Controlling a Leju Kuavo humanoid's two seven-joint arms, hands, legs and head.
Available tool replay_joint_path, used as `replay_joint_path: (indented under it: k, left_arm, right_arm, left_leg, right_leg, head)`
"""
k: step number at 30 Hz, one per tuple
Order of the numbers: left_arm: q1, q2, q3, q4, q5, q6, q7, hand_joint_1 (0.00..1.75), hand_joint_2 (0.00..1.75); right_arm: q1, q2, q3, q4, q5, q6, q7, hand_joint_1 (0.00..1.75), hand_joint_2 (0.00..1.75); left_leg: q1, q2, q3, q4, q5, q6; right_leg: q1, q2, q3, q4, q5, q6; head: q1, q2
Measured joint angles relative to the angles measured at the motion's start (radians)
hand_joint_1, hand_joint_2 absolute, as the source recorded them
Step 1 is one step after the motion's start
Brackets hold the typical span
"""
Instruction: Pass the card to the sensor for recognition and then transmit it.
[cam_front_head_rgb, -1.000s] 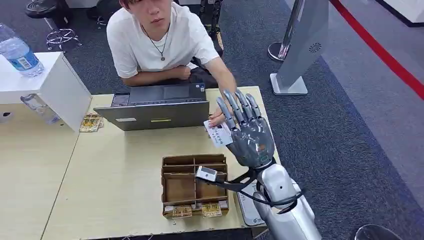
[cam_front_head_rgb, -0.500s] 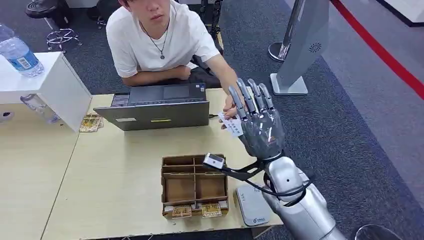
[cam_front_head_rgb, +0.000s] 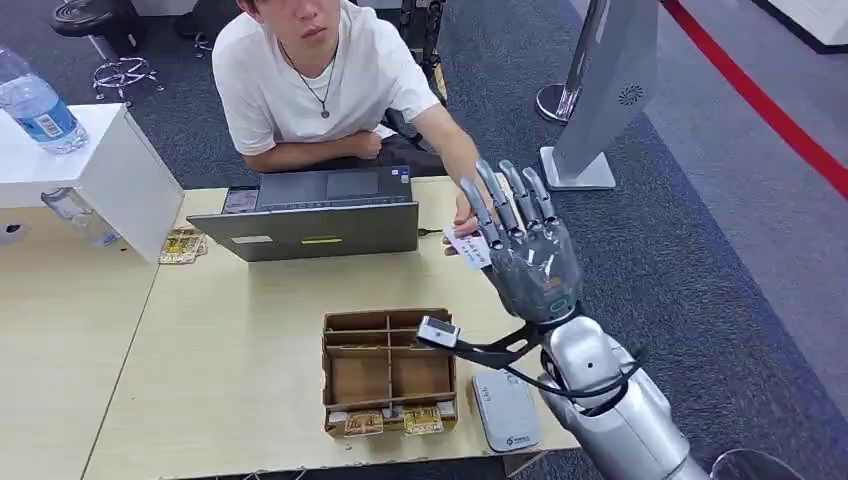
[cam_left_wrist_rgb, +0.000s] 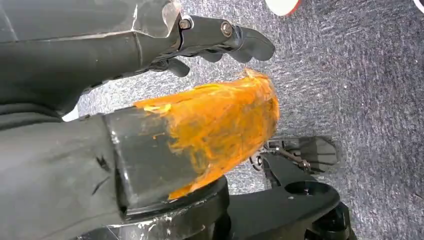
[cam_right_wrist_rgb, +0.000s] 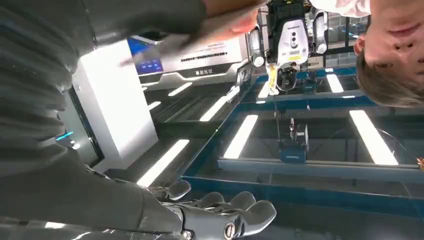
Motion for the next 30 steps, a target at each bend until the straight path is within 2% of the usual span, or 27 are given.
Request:
replay_joint_path:
  k: [17,30]
  left_arm:
    - [0.0,-0.004,0.0,0.0,0.0,-0.003,-0.001,0.0,0.0]
    - [0.0,-0.004,0.006,0.0,0.004,-0.003,-0.011,0.0,0.0]
  right_arm:
    - [0.059,0.003,-0.034,-0.03,0.0,-0.001,-0.034,1.75,1.75]
    - [0.165,0.054,-0.073,-0.093,-0.007,-0.001,-0.077,1.75,1.75]
  left_leg:
    - [0.0,0.0,0.0,0.0,0.0,0.0]
    - [0.0,0.0,0.0,0.0,0.0,0.0]
  right_leg:
    - [0.0,0.0,0.0,0.0,0.0,0.0]
    - [0.0,0.0,0.0,0.0,0.0,0.0]
  head:
    - [0.0,0.0]
    - [0.0,0.0]
